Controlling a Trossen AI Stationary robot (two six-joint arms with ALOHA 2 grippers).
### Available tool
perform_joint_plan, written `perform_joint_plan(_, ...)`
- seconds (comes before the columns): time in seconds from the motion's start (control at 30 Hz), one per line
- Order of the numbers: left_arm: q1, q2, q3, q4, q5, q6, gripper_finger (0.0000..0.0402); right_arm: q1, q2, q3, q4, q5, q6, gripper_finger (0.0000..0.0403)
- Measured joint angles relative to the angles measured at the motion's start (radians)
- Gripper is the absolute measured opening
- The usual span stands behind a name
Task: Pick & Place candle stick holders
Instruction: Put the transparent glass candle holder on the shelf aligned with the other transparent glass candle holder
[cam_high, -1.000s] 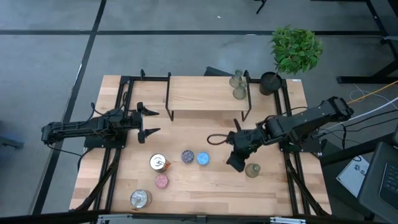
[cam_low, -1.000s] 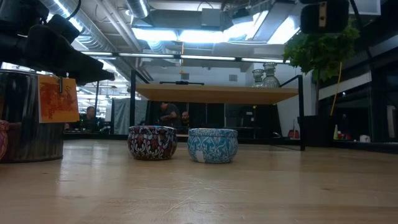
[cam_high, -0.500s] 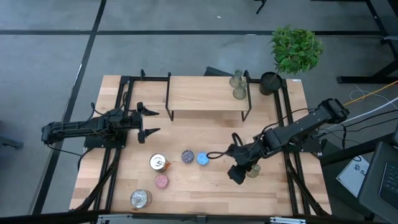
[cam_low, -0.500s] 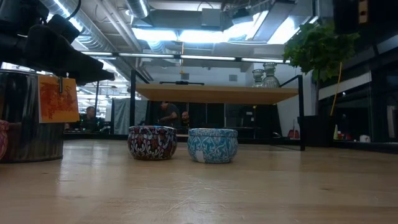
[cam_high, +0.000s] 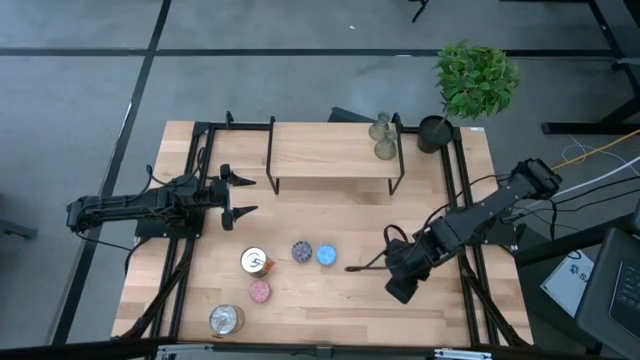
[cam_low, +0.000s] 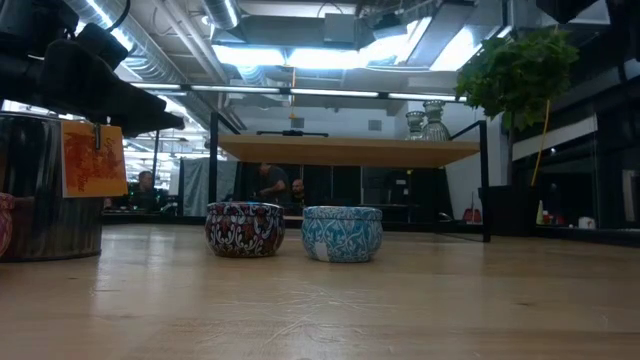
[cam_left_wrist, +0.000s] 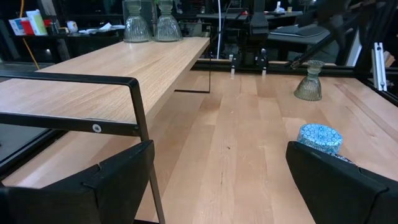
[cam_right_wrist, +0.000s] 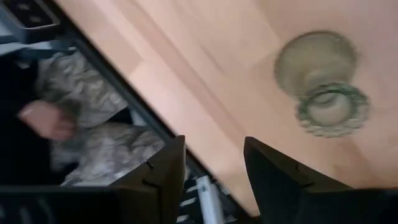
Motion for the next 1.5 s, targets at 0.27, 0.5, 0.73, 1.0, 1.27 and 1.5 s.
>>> perform_joint_plan(0.27,0.000,0.000,0.000,0.000,0.000,0.000,0.0363,0.048,0.000,0.000,-0.057,0.145,-0.007,0.0167)
perform_joint_plan(0.5,0.000,0.000,0.000,0.000,0.000,0.000,0.0363,0.085,0.000,0.000,-0.103,0.204,-0.003,0.0167)
perform_joint_plan(0.73,0.000,0.000,0.000,0.000,0.000,0.000,0.0363,0.091,0.000,-0.001,-0.112,0.250,-0.003,0.0167)
perform_joint_plan(1.0,0.000,0.000,0.000,0.000,0.000,0.000,0.0363,0.091,0.000,-0.086,-0.044,0.219,0.006,0.0167)
perform_joint_plan(1.27,0.000,0.000,0.000,0.000,0.000,0.000,0.0363,0.091,0.000,-0.136,0.018,0.249,0.008,0.0167)
perform_joint_plan(1.5,0.000,0.000,0.000,0.000,0.000,0.000,0.0363,0.090,0.000,-0.176,0.065,0.249,0.008,0.0167)
